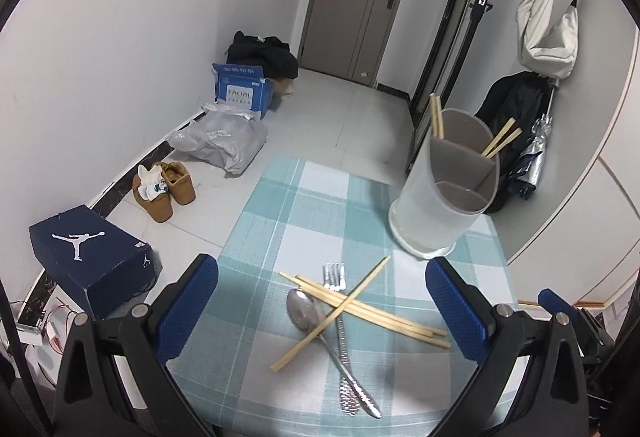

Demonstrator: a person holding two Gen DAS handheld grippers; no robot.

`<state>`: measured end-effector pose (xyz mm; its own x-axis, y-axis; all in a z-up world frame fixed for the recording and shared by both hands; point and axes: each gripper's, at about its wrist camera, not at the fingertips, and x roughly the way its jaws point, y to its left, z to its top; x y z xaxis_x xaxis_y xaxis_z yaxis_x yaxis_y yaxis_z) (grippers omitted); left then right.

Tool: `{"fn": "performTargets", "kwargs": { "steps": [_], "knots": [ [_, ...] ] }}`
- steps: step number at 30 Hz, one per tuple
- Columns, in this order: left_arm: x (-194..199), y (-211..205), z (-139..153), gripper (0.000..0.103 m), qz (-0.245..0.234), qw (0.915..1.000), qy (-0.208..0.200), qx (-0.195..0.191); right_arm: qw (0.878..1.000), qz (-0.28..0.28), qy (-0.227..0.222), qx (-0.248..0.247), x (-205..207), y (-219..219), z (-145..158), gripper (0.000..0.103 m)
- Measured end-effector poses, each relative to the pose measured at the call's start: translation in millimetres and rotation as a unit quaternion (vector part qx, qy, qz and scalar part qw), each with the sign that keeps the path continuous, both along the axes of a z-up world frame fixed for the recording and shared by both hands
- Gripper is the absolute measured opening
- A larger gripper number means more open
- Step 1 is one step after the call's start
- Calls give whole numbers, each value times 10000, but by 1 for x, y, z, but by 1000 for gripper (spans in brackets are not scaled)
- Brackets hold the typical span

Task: Organize utensils
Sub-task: 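Withdraw both grippers from the holder back over the utensils on the table, then lower the right gripper onto the pile and grasp one wooden chopstick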

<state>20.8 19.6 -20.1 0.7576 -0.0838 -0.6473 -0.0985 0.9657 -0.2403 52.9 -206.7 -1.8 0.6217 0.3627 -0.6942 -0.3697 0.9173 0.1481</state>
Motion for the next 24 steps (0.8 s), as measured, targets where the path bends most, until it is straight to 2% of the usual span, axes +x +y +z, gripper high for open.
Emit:
{"fn": "performTargets", "kwargs": {
  "steps": [3,6,8,15,17,20,24],
  "knots": [
    [0,8,-5,102,95,9998,117,-91,9996,-47,287,-68,6,3,-14,98],
    [4,19,-9,102,98,9990,264,-356,9983,-29,524,-250,11,10,-25,97],
    [6,21,-11,102,111,9990,297,-320,9971,25,659,-381,14,16,-32,97],
    [13,33,-17,102,99,9971,543,-519,9933,289,999,-494,24,38,-48,92],
    [12,39,-16,102,40,9959,536,-725,9920,381,1069,-552,28,45,-50,91],
    [11,49,-14,102,78,9951,550,-817,9891,564,1165,-705,35,57,-53,84],
    [10,67,-12,102,247,9914,565,-1154,9844,813,1383,-716,49,75,-60,65]
  ]
}}
